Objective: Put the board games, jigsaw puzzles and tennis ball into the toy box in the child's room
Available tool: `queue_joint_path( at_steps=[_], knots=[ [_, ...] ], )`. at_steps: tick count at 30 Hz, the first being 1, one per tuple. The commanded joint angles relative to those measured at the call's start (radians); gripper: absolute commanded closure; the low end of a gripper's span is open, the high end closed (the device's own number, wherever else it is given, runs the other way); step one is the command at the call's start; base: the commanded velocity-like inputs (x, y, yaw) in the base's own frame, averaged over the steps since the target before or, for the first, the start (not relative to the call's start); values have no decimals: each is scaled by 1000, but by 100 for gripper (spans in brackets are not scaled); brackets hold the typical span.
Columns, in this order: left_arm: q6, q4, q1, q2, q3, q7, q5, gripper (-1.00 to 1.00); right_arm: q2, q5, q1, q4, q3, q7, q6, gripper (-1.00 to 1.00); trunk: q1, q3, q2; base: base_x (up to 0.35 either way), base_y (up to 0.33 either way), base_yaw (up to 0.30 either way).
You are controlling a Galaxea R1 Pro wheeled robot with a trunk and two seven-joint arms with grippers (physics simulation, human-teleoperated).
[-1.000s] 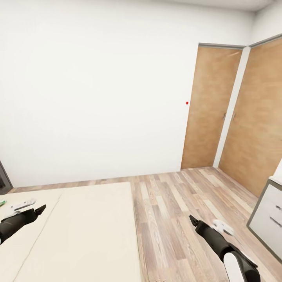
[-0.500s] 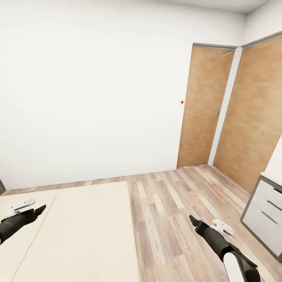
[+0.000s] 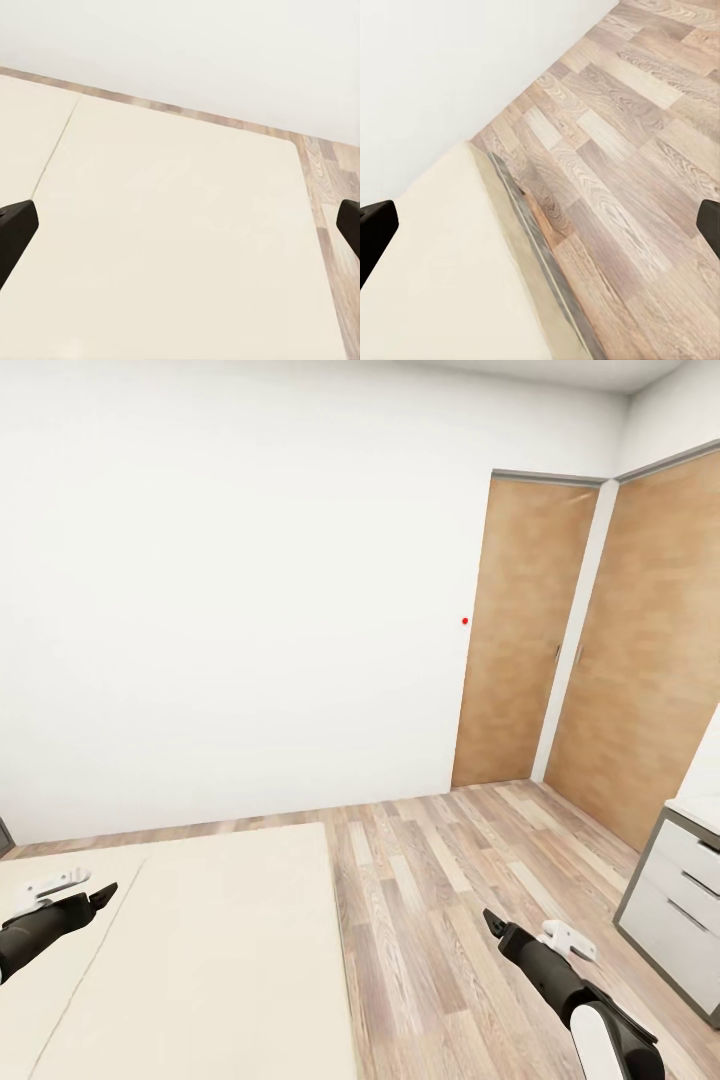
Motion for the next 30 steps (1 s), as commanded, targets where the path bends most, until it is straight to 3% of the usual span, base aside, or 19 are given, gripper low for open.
queue_joint_path(
  at_steps=[1, 30],
  knots=[
    [6, 0, -1, 0, 2, -4, 3, -100, 1, -10, 0, -1, -2, -4, 5, -100, 0, 0, -1, 0, 0, 0],
    [7, 0, -1, 0, 2, -4, 3, -100, 1, -9, -1, -2, -1, -4, 7, -100, 0, 0, -1, -8, 0, 0]
  ],
)
